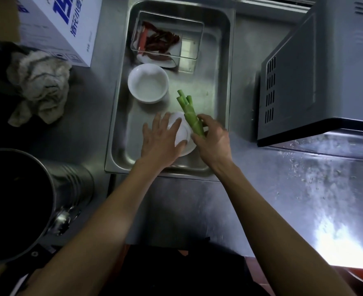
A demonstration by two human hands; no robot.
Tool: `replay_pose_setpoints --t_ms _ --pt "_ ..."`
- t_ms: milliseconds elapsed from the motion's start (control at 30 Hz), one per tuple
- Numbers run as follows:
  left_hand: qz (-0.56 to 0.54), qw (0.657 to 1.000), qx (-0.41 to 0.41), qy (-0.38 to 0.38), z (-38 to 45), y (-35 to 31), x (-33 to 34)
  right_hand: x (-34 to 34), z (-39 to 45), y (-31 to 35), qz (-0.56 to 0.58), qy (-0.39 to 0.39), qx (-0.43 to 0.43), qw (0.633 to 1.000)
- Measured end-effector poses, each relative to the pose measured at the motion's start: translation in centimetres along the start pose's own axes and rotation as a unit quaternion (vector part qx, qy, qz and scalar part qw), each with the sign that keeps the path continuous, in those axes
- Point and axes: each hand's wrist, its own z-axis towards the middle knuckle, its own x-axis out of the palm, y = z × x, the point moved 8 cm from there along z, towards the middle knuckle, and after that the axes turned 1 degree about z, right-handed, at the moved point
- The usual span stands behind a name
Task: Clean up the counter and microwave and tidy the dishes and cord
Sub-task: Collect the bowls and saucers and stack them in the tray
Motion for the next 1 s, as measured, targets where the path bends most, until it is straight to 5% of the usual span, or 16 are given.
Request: replay_pose_setpoints --t_ms 200,600,1000 --pt "-0.073 0.997 -0.032 -0.019 -1.7 2.4 -0.7 3.1 0.5 -0.1 -0.025 0.039 0.036 0.998" --pt "-0.112 0.991 0.041 -0.066 -1.3 1.2 -1.1 5.9 0.8 0.9 -0.086 0.031 -0.018 0.996" --pt "-0.093 0.993 0.054 -0.043 -1.4 0.9 -2.0 2.7 -1.0 1.6 -0.123 0.025 -0.016 0.992"
